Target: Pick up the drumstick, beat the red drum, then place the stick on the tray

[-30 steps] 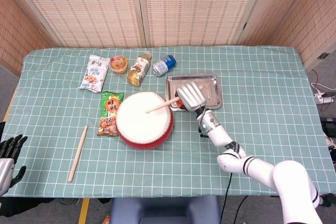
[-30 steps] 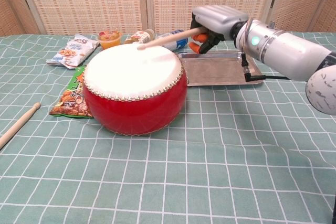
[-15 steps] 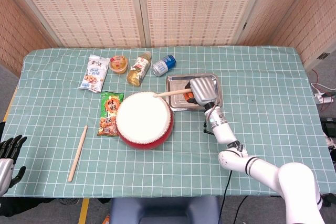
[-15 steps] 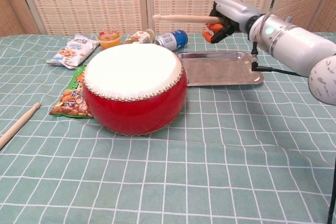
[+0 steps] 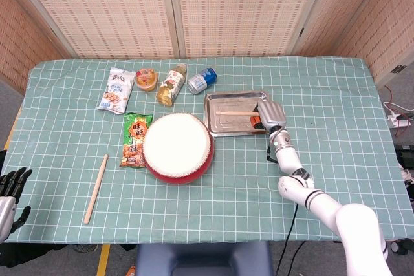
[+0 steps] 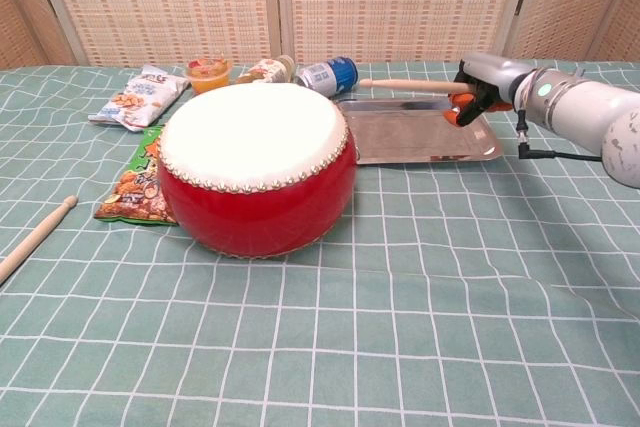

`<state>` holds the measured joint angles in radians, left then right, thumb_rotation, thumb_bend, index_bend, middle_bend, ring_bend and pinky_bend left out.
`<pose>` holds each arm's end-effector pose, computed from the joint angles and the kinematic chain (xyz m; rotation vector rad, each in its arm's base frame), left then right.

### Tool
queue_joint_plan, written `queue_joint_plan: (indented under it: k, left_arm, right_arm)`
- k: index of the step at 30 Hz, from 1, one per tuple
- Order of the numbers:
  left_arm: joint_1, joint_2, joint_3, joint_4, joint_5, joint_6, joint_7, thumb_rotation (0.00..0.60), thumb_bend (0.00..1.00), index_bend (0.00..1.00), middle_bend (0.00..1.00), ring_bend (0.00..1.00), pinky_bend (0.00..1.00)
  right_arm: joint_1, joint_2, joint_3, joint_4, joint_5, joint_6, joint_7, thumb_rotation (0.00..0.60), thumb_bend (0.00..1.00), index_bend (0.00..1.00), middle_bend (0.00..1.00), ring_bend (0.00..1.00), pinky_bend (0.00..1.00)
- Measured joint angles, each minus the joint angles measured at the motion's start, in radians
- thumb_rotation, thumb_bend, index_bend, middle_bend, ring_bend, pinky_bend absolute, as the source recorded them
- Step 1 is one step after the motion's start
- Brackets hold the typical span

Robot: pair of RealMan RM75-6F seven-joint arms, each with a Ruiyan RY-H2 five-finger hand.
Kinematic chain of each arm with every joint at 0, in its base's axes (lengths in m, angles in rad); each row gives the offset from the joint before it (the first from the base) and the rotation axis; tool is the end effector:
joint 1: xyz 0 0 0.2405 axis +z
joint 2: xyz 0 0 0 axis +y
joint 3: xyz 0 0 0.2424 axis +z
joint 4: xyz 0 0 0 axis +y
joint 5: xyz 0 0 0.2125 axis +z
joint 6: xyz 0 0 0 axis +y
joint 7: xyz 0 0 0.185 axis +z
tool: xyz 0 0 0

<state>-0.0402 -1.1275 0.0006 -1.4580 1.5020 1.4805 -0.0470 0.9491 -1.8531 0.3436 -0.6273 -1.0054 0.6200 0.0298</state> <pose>-0.3431 0.1976 0.1564 -1.4084 -0.8915 -0.7646 -0.1834 -0.4990 -0.0395 1.5476 -1.1792 0.8531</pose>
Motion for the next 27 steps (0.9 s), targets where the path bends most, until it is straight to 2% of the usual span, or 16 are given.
queue_joint_plan:
  k: [5,9,12,15,22,27]
  left_arm:
    - [0.004,0.004,0.000,-0.006,-0.007,-0.002,0.005,0.600,0.35,0.04,0.03,0.02,0.07]
    - [0.006,0.005,0.000,-0.008,-0.010,-0.002,0.007,0.600,0.35,0.04,0.03,0.02,0.07]
    - [0.007,0.006,0.000,-0.008,-0.013,-0.003,0.007,0.600,0.35,0.04,0.03,0.02,0.07]
    - [0.007,0.006,-0.002,-0.007,-0.014,-0.004,0.006,0.600,0.35,0.04,0.03,0.02,0.07]
    - [0.002,0.003,-0.003,-0.006,-0.008,-0.005,0.006,0.600,0.35,0.04,0.03,0.02,0.07]
    - [-0.007,0.002,-0.010,-0.004,-0.003,-0.007,0.004,0.600,0.35,0.04,0.03,0.02,0.07]
  right_arm:
    - [0.043,-0.074,0.002,0.135,-0.015,-0.071,0.060,0.600,0.38,0.69,0.60,0.54,0.61]
    - [0.070,-0.112,0.005,0.204,-0.038,-0.104,0.118,0.600,0.31,0.52,0.43,0.35,0.44]
    - [0.081,-0.125,0.010,0.232,-0.055,-0.112,0.162,0.600,0.29,0.43,0.35,0.25,0.36]
    - [0.085,-0.129,0.012,0.246,-0.073,-0.113,0.204,0.600,0.28,0.36,0.32,0.21,0.33]
    - [0.084,-0.114,0.010,0.246,-0.104,-0.100,0.246,0.600,0.28,0.35,0.31,0.20,0.33]
    - [0.045,-0.043,-0.012,0.146,-0.169,0.040,0.279,0.600,0.28,0.40,0.31,0.21,0.33]
